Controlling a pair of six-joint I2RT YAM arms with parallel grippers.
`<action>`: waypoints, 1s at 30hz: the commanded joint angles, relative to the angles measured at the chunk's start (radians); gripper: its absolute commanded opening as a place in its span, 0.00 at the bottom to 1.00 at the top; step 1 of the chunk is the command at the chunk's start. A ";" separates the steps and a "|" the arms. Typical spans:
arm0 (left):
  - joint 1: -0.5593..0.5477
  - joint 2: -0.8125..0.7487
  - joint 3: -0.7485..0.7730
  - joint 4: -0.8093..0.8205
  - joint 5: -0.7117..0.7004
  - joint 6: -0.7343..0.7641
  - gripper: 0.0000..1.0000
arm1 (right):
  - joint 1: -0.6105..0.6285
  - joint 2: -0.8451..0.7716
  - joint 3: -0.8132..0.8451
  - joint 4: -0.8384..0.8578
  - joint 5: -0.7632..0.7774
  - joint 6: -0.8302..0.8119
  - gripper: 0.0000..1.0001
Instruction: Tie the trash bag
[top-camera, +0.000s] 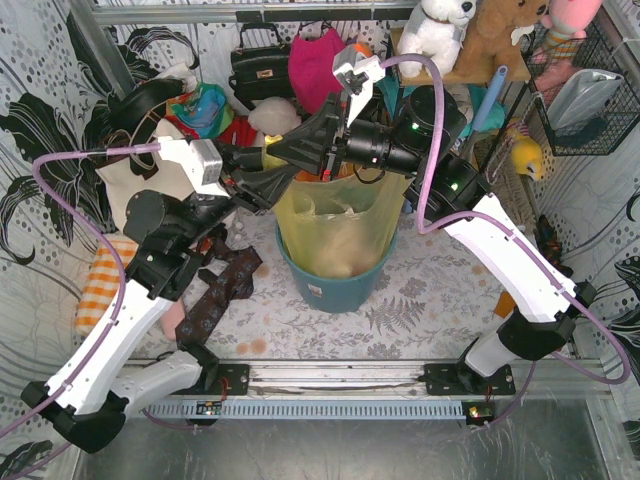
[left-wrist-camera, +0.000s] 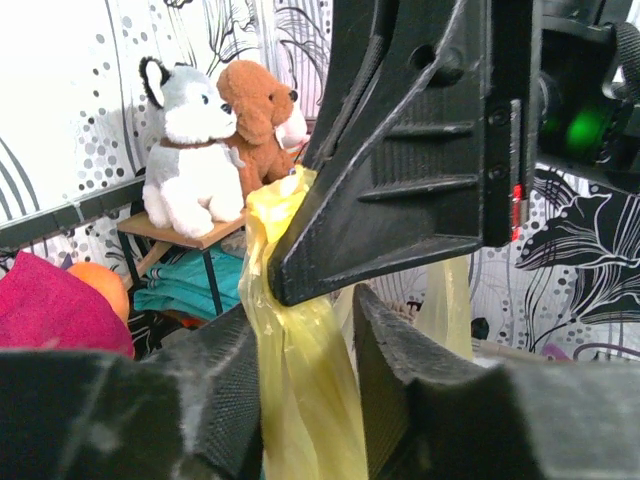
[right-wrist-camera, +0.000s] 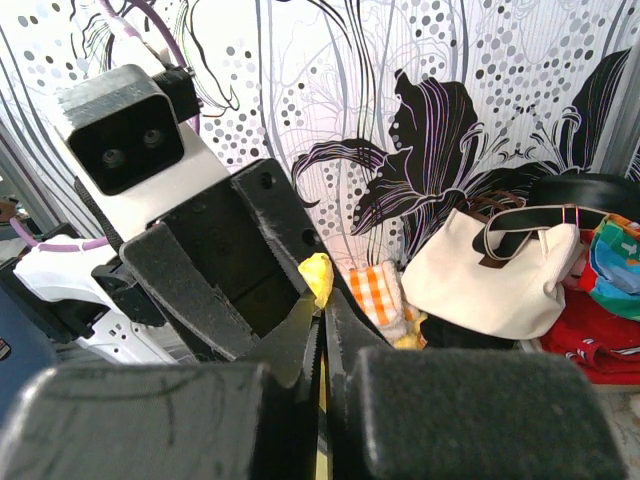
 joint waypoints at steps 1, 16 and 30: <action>0.003 -0.012 -0.023 0.111 0.016 -0.047 0.40 | 0.006 0.009 0.027 0.049 -0.020 0.016 0.00; 0.003 -0.050 -0.148 0.161 -0.026 -0.121 0.01 | 0.006 -0.018 -0.012 0.083 0.017 0.018 0.00; 0.004 -0.071 -0.264 0.198 -0.024 -0.182 0.03 | 0.005 -0.027 -0.026 0.100 0.039 0.016 0.00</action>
